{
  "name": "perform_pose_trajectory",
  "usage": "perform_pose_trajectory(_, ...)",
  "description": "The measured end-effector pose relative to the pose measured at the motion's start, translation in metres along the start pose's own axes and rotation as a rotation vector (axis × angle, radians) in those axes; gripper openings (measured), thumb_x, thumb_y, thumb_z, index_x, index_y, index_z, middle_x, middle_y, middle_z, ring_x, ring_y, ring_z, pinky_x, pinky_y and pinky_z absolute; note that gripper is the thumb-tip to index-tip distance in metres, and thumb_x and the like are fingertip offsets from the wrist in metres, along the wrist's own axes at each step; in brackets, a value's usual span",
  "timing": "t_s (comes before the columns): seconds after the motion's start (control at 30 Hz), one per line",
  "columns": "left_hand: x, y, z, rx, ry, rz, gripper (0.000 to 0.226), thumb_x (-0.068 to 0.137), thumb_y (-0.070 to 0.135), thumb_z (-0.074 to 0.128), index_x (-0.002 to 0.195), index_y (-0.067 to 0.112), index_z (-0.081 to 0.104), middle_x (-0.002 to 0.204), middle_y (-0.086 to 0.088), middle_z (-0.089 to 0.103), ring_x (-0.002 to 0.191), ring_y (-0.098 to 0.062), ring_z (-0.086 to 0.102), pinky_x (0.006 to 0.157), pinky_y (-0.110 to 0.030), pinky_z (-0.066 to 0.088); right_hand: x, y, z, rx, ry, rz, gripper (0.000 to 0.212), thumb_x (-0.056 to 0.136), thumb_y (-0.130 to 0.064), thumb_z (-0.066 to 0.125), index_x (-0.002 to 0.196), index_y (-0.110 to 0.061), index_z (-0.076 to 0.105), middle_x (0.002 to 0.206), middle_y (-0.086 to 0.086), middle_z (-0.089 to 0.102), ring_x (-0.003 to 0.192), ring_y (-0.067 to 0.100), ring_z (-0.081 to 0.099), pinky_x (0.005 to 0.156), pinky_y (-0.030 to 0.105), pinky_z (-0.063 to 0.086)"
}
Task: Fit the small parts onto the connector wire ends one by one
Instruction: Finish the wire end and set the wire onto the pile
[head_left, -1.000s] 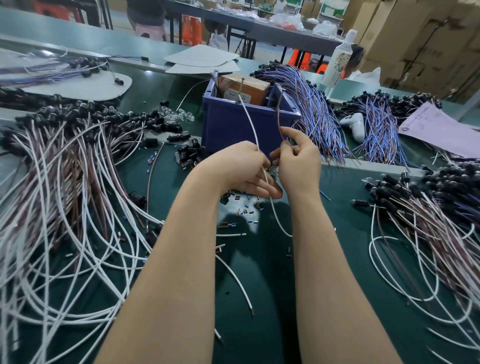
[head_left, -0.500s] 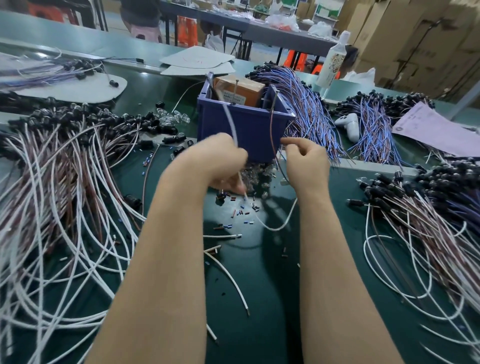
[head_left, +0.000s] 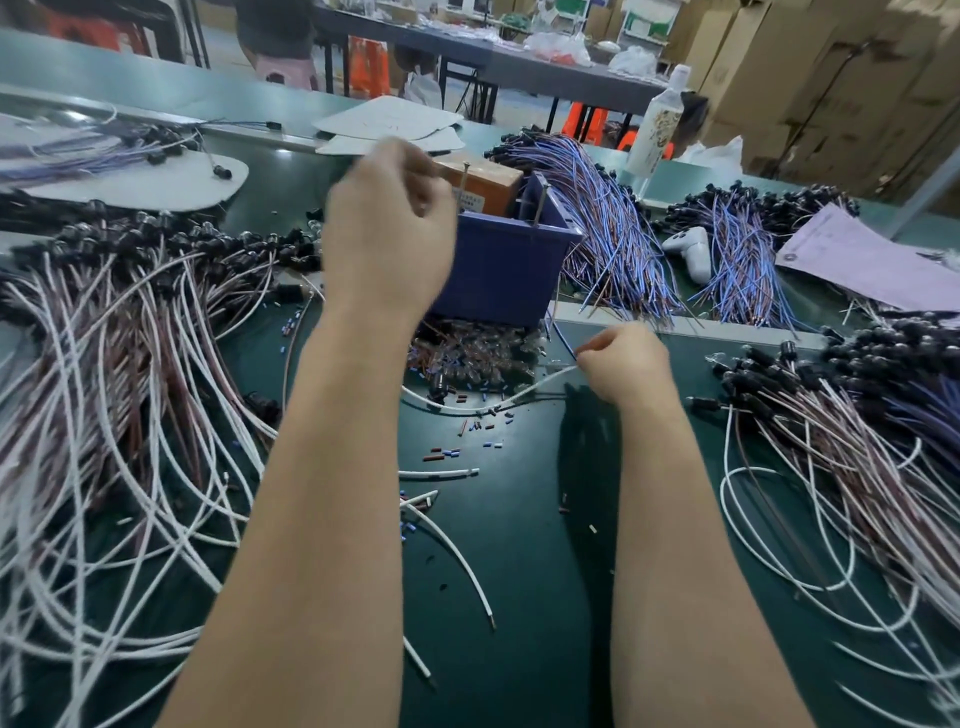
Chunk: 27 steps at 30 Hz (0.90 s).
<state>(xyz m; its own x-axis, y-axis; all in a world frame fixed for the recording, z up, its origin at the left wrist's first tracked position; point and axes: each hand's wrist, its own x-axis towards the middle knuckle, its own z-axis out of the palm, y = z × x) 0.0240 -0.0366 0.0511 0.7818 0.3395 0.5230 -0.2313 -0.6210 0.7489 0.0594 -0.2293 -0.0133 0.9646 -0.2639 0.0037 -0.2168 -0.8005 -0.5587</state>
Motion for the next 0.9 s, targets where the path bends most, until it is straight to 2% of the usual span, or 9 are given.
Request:
perform_pose_trajectory(0.03, -0.004, 0.004, 0.006, -0.016, -0.126, 0.053, 0.022, 0.095, 0.021, 0.053, 0.114, 0.012, 0.061, 0.104, 0.003, 0.063, 0.094, -0.009, 0.059, 0.082, -0.011, 0.04, -0.002, -0.006, -0.005, 0.064, -0.01, -0.082, 0.016, 0.087, -0.007, 0.058, 0.093, -0.012, 0.071, 0.096, 0.009, 0.069, 0.086, 0.02, 0.061, 0.076, 0.026, 0.047)
perform_pose_trajectory(0.1, -0.012, 0.009, 0.019, 0.01, -0.402, 0.149, 0.023, 0.095, 0.025, 0.054, 0.114, 0.017, 0.063, 0.106, 0.005, 0.066, 0.098, -0.009, 0.06, 0.087, -0.013, 0.04, -0.009, -0.021, -0.015, 0.335, -0.079, -0.249, 0.009, 0.085, -0.008, 0.064, 0.084, -0.016, 0.067, 0.082, 0.002, 0.068, 0.068, 0.01, 0.06, 0.07, 0.026, 0.05)
perform_pose_trajectory(0.2, -0.017, 0.005, 0.031, -0.051, -0.66, 0.094, 0.022, 0.095, 0.029, 0.054, 0.115, 0.02, 0.059, 0.105, 0.001, 0.069, 0.096, -0.013, 0.065, 0.093, -0.03, 0.049, -0.016, -0.034, -0.019, 0.758, -0.17, -0.314, 0.012, 0.086, -0.003, 0.064, 0.081, -0.014, 0.062, 0.069, 0.002, 0.065, 0.052, 0.004, 0.058, 0.056, 0.018, 0.05)
perform_pose_trajectory(0.33, -0.014, -0.009, 0.033, -0.119, -0.579, -0.009, 0.018, 0.094, 0.028, 0.058, 0.104, 0.014, 0.061, 0.084, 0.001, 0.071, 0.065, -0.004, 0.066, 0.071, -0.025, 0.055, -0.019, -0.038, -0.017, 1.209, -0.312, -0.167, 0.011, 0.09, 0.004, 0.056, 0.082, -0.002, 0.062, 0.061, 0.001, 0.067, 0.054, 0.006, 0.063, 0.056, 0.013, 0.051)
perform_pose_trajectory(0.43, -0.013, -0.013, 0.036, -0.187, -0.526, -0.032, 0.015, 0.092, 0.026, 0.06, 0.094, 0.013, 0.068, 0.078, 0.0, 0.072, 0.07, -0.006, 0.065, 0.075, -0.028, 0.055, -0.017, -0.038, -0.015, 1.359, -0.44, -0.09, 0.013, 0.09, 0.003, 0.056, 0.081, 0.001, 0.065, 0.063, 0.004, 0.069, 0.055, 0.006, 0.065, 0.055, 0.011, 0.051)
perform_pose_trajectory(0.57, -0.016, -0.018, 0.036, -0.344, -0.572, -0.104, 0.013, 0.093, 0.02, 0.06, 0.094, 0.01, 0.067, 0.074, 0.003, 0.068, 0.063, 0.003, 0.06, 0.065, -0.013, 0.048, -0.017, -0.035, -0.006, 1.37, -0.508, -0.075, 0.021, 0.091, -0.006, 0.055, 0.077, -0.004, 0.07, 0.065, 0.005, 0.067, 0.054, 0.008, 0.061, 0.052, 0.012, 0.05)
perform_pose_trajectory(0.67, -0.018, -0.017, 0.032, -0.538, -0.645, -0.159, 0.01, 0.093, 0.019, 0.06, 0.09, 0.013, 0.068, 0.071, 0.005, 0.068, 0.061, 0.002, 0.056, 0.061, -0.012, 0.046, -0.018, -0.039, 0.0, 1.462, -0.505, 0.0, 0.022, 0.094, -0.008, 0.051, 0.077, -0.003, 0.063, 0.06, 0.004, 0.061, 0.05, 0.006, 0.054, 0.047, 0.01, 0.047)
perform_pose_trajectory(0.8, -0.01, -0.019, 0.03, -0.454, -0.493, -0.171, 0.011, 0.09, 0.025, 0.064, 0.082, 0.02, 0.069, 0.064, 0.01, 0.069, 0.055, 0.005, 0.053, 0.058, -0.011, 0.043, -0.018, -0.049, -0.006, 1.302, -0.348, -0.115, 0.027, 0.097, -0.01, 0.05, 0.075, -0.003, 0.063, 0.055, 0.001, 0.063, 0.049, 0.007, 0.057, 0.051, 0.013, 0.05)
perform_pose_trajectory(0.9, -0.008, -0.023, 0.029, -0.405, -0.466, -0.184, 0.012, 0.091, 0.026, 0.063, 0.081, 0.021, 0.068, 0.063, 0.011, 0.068, 0.051, 0.009, 0.052, 0.051, -0.006, 0.04, -0.021, -0.051, -0.009, 1.225, -0.334, -0.168, 0.024, 0.096, -0.016, 0.054, 0.08, -0.002, 0.065, 0.061, 0.003, 0.064, 0.054, 0.009, 0.06, 0.057, 0.015, 0.052)
